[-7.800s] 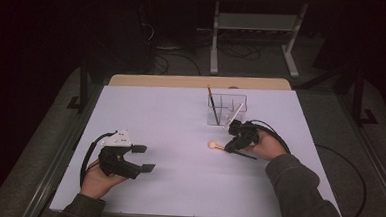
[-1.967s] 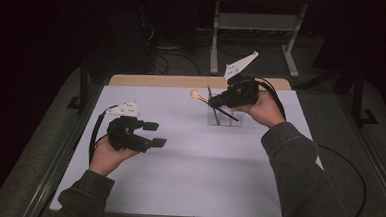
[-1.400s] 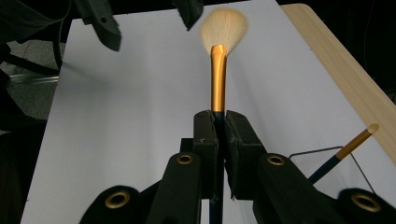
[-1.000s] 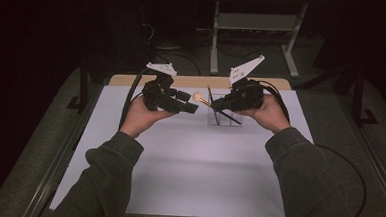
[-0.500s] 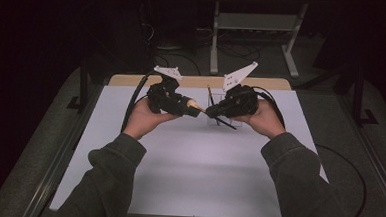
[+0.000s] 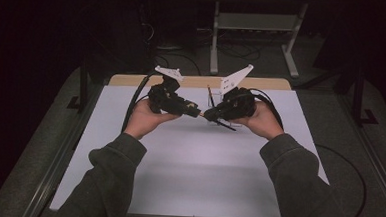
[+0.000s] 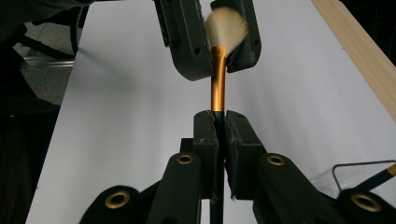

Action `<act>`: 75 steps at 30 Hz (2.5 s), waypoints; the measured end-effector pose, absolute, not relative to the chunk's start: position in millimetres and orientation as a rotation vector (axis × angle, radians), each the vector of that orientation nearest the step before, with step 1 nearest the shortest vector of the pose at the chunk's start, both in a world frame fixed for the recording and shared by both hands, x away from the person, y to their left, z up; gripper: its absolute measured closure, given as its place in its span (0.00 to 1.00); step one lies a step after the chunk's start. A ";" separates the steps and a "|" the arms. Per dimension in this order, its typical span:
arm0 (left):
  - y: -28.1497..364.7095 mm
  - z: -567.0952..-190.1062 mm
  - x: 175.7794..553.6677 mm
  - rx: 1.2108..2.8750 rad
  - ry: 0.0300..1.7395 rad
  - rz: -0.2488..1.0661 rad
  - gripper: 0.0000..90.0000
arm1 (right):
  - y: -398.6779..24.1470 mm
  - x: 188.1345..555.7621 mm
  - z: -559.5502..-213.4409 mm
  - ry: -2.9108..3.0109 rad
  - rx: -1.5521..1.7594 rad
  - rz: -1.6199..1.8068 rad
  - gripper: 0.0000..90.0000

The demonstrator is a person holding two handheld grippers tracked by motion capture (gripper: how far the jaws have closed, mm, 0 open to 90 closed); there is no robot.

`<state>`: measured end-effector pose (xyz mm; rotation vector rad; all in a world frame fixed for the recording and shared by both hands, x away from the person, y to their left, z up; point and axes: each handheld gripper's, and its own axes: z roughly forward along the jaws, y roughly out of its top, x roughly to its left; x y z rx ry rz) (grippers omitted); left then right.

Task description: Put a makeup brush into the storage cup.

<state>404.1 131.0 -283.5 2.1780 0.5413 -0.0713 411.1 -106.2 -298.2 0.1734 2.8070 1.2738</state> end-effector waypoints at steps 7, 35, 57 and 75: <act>134.3 -283.4 404.5 2.169 0.574 -0.082 0.67 | -105.9 411.0 -298.6 2.805 0.168 1.275 0.92; 131.7 -283.8 404.7 2.158 0.515 -0.143 0.92 | -100.7 407.7 -298.5 2.804 0.100 1.271 0.92; 126.6 -284.6 396.7 2.255 0.466 -0.090 0.94 | -88.3 405.4 -305.5 2.926 0.102 1.075 0.80; 122.6 -286.1 394.4 2.266 0.443 -0.085 0.91 | -78.5 405.5 -311.3 2.946 0.056 1.061 0.92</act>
